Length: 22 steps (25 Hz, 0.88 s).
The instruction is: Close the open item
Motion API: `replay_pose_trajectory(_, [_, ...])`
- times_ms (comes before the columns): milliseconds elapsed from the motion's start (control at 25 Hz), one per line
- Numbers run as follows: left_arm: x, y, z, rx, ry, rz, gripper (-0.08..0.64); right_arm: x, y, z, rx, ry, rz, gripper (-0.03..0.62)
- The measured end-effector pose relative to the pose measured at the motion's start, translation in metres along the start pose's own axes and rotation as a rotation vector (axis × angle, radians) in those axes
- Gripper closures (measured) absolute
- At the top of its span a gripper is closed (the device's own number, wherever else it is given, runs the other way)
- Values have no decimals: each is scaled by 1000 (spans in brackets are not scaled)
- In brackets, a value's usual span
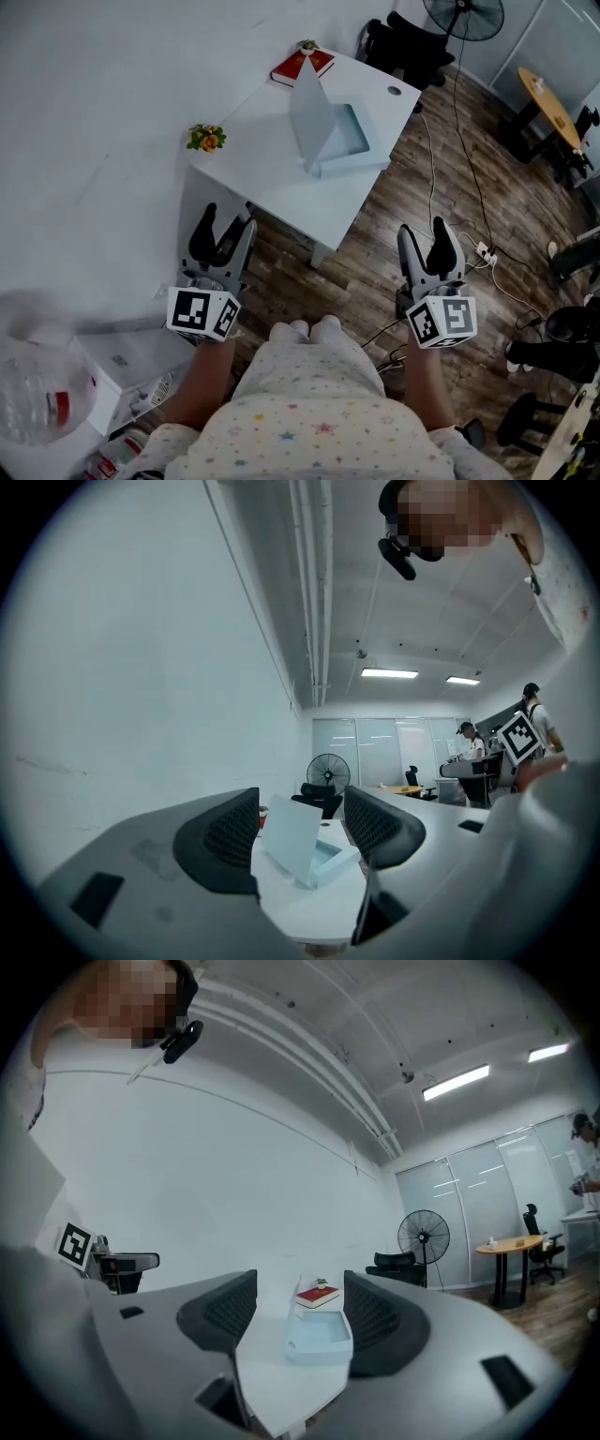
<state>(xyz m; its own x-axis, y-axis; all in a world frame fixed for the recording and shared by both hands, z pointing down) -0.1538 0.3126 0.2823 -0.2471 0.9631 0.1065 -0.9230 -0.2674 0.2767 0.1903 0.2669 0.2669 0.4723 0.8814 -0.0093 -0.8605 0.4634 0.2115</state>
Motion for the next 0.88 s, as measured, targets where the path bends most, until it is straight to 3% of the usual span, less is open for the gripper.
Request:
replay_pose_trajectory(440, [-19,20,7,17,24,-37,298,-39,6,9,-14,15,-58,307])
replay_pose_trajectory(880, [-95,32,14,24,-10,-142,298,-124,-56,27,-25,11,-147,307])
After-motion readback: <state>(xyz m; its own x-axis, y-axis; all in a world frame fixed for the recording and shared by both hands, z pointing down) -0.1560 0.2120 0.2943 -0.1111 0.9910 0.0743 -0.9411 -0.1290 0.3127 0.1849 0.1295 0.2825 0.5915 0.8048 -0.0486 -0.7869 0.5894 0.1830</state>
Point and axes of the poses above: the fingertips, and each gripper's own axes: x backward along the fingers, y to its left, z out of its underside, the point moved 6 cm from there along x, backward along the fingers, and after that the axes turned 14 degrees about x, right-handed, at the moved point
